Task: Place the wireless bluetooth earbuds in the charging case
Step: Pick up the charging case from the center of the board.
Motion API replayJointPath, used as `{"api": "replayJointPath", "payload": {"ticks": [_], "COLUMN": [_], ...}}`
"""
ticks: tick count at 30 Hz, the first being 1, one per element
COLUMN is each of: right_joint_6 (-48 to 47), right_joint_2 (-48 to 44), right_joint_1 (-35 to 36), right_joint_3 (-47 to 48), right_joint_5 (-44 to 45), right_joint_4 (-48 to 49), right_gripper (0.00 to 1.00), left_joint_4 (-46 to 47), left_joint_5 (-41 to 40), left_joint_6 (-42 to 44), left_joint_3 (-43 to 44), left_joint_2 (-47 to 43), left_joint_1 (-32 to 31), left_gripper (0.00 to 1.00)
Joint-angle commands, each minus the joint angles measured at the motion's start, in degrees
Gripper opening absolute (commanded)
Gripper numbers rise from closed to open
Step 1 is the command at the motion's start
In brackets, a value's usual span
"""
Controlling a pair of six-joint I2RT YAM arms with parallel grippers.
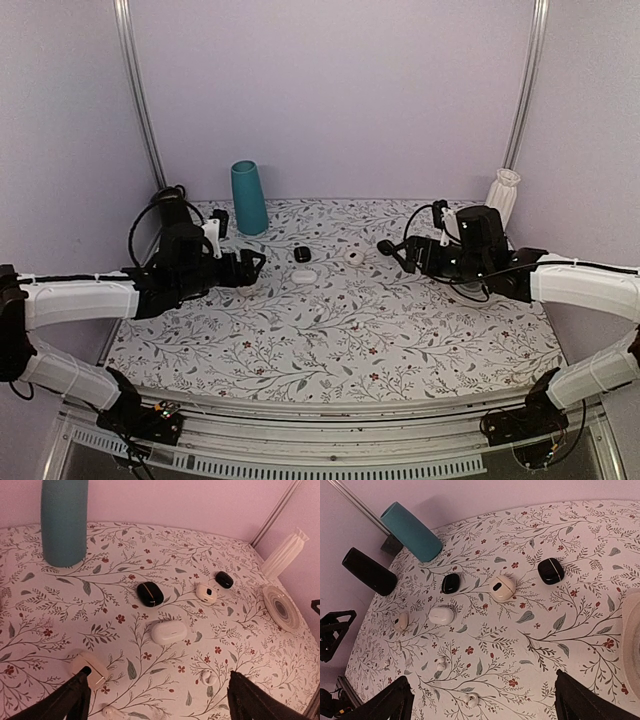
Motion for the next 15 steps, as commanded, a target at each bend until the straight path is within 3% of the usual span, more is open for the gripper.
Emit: {"api": "replayJointPath", "payload": {"ticks": [1,15], "right_joint_6": [-0.9,-2.3], "right_joint_2": [1.9,2.3], "right_joint_1": [-0.2,-0.2], "right_joint_3": [2.0,1.9], "right_joint_5": [-2.4,-4.5], "right_joint_4": [1.1,2.6], "right_gripper": [0.99,0.99], "left_joint_4": [-3.1,-8.4], "left_joint_5": [-1.1,-6.4], "left_joint_6": [-2.4,-7.1], "left_joint_3": [2.4,10.1], "left_joint_2": [3.5,21.6], "left_joint_1": [0.8,5.2], "left_gripper": [0.96,0.9]}}
